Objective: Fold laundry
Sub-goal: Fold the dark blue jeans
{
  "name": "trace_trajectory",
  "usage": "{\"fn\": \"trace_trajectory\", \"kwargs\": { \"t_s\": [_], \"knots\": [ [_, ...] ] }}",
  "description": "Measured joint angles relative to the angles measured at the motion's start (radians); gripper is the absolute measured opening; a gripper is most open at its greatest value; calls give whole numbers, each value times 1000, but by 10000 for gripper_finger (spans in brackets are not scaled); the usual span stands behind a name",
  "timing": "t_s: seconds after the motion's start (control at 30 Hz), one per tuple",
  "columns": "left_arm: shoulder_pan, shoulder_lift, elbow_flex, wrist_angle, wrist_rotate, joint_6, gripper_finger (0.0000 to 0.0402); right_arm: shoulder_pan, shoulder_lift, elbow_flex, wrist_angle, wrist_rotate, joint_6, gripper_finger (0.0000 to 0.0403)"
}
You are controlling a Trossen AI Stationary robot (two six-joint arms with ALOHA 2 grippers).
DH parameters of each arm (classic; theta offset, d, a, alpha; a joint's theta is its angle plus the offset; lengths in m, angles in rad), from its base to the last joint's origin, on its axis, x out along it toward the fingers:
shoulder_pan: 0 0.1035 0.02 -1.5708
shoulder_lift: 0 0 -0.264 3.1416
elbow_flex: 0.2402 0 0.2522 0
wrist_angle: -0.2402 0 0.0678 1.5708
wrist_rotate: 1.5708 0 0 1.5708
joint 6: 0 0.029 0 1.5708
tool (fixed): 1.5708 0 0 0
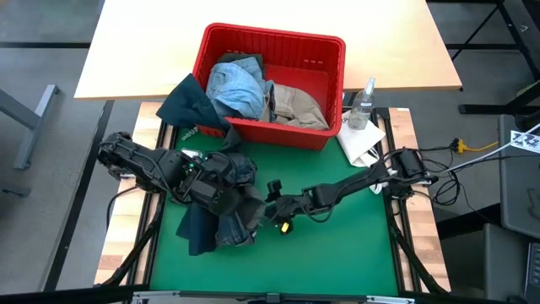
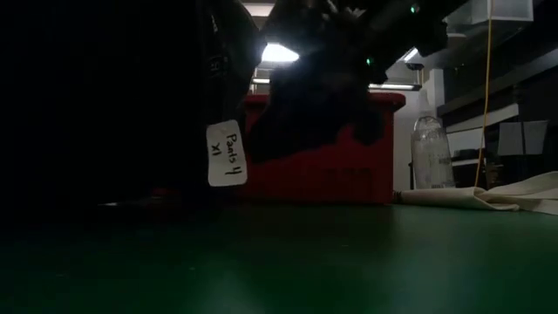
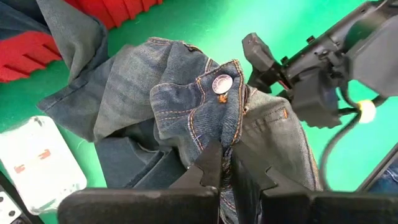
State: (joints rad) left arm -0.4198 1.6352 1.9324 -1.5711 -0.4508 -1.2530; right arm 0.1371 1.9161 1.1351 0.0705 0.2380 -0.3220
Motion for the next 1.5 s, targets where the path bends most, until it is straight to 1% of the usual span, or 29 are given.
{"fn": "trace_trajectory", "kwargs": {
  "t_s": [0.13,0.27,0.5,0.67,0.77,0.9,1.0,1.17,1.23,1.4,1.5],
  "knots": [
    [0,0,0,0,1,0,10,0,40,0,78,47,34,198],
    [0,0,0,0,1,3,10,1,84,0,165,30,41,198],
    [0,0,0,0,1,7,11,1,87,0,278,28,43,198],
    [0,0,0,0,0,8,11,1,87,0,374,-50,39,198],
    [0,0,0,0,0,9,11,1,81,0,396,-53,28,198],
    [0,0,0,0,-1,9,11,1,63,0,399,-17,24,198],
    [0,0,0,0,-1,9,11,1,44,0,397,6,-14,198],
    [0,0,2,1,-1,9,11,0,-32,0,396,39,-69,198],
    [0,0,2,1,-1,8,11,0,-65,0,368,86,-105,198],
    [0,0,2,1,5,8,11,0,-135,0,325,242,-188,198],
    [0,0,2,1,11,8,15,-4,-143,0,335,267,-231,198]
  ]
}}
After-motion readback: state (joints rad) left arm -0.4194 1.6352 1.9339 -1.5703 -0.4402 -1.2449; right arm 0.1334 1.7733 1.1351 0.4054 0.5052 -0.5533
